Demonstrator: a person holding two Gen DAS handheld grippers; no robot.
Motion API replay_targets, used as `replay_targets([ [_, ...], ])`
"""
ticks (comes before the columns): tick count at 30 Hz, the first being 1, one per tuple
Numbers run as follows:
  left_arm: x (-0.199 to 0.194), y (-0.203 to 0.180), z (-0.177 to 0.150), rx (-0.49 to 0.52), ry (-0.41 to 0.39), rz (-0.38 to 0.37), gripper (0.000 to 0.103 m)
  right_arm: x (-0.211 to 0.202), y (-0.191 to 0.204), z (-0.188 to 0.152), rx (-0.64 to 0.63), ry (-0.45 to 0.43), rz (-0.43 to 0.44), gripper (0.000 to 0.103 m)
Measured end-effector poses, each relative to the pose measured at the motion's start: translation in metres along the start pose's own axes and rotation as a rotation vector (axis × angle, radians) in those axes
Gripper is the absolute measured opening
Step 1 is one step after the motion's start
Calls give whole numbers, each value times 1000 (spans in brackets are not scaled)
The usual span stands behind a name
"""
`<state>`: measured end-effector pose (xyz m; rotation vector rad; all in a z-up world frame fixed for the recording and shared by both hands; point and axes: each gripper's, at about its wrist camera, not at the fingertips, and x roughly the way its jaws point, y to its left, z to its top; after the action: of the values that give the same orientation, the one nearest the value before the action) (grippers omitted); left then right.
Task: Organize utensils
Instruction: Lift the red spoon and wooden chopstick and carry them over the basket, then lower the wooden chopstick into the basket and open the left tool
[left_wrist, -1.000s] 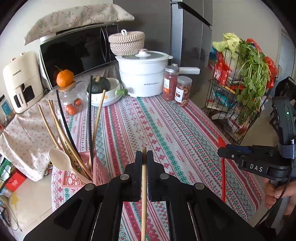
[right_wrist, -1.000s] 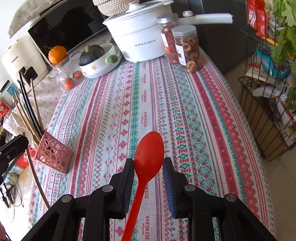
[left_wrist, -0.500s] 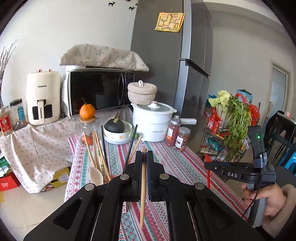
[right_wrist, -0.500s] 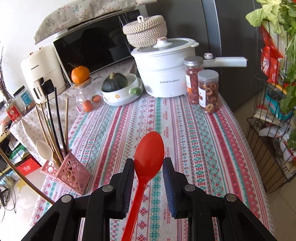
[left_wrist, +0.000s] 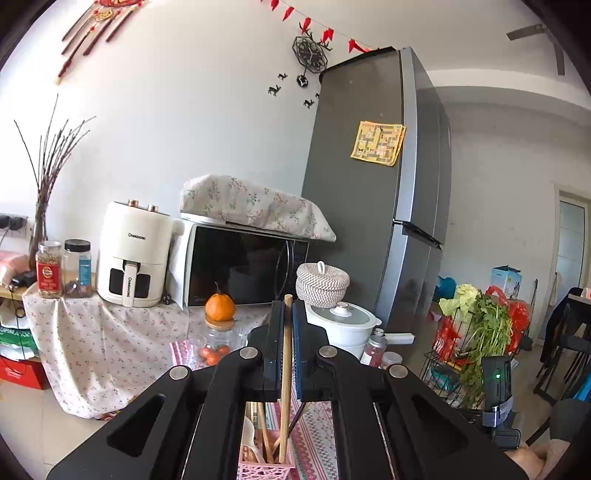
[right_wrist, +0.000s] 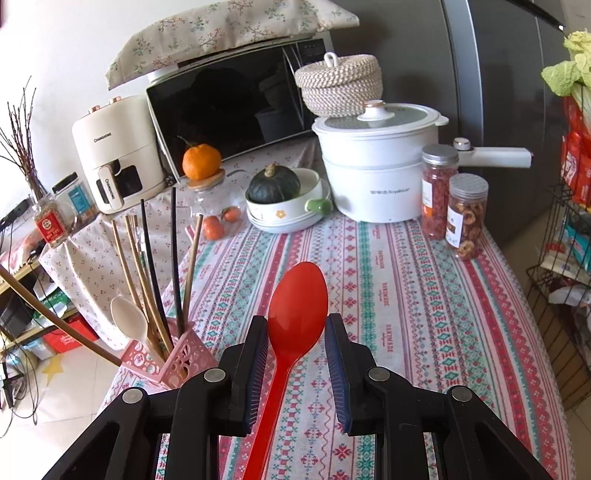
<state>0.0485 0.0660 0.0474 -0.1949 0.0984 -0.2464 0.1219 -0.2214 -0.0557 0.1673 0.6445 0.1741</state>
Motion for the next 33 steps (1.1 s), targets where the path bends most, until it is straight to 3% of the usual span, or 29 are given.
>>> replay_targets([
  [5, 18, 5, -6, 23, -11, 54, 4, 1, 2, -1, -4, -2, -2, 28],
  [16, 86, 13, -45, 48, 201, 131, 4, -3, 6, 2, 17, -65, 1, 28],
  [21, 112, 22, -62, 5, 301, 134, 4, -5, 23, 6, 1, -129, 13, 28],
  [27, 124, 31, -70, -40, 362, 119, 6, -4, 48, 14, -21, -221, 28, 28],
  [30, 120, 33, -68, -37, 378, 130, 22, 0, 61, 18, -25, -264, 20, 29],
  [32, 112, 37, -65, -48, 370, 142, 54, 3, 70, 21, -29, -294, 10, 29],
  [33, 108, 40, -64, -57, 362, 150, 59, 4, 75, 22, -32, -309, 5, 29],
])
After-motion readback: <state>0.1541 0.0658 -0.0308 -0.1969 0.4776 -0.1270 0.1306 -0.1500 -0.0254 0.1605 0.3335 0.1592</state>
